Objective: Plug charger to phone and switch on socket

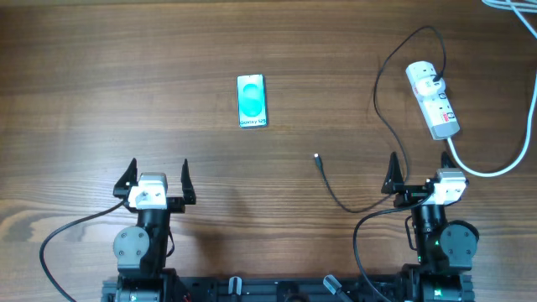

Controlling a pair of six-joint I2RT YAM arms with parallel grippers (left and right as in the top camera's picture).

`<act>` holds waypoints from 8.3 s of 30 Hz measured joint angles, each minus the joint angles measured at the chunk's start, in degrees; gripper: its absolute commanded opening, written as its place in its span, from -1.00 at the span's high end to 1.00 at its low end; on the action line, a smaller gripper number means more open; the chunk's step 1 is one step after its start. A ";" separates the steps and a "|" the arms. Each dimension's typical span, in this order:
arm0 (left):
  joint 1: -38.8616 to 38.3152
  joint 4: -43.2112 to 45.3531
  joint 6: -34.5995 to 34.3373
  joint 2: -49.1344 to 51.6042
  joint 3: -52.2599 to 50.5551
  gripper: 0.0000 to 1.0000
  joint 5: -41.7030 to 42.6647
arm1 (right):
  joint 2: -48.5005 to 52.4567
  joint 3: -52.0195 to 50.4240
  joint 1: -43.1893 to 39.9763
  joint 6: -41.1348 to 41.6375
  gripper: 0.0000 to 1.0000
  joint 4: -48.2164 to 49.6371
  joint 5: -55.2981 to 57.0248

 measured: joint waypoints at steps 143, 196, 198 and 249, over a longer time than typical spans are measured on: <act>-19.96 -35.98 -33.94 115.99 86.73 -1.00 2.51 | -0.33 0.00 0.00 -0.20 -1.00 -0.04 0.02; -23.80 -25.86 -31.21 118.79 79.12 -0.34 -4.46 | -0.33 0.00 0.00 -0.22 -0.99 -0.04 0.02; -23.85 -26.08 -31.36 118.79 79.12 -0.28 -4.52 | -0.33 0.00 0.00 -0.22 -1.00 -0.04 0.02; -22.47 -51.65 -29.05 117.66 79.14 -0.62 3.32 | -0.33 0.00 0.00 -0.22 -0.99 -0.02 0.02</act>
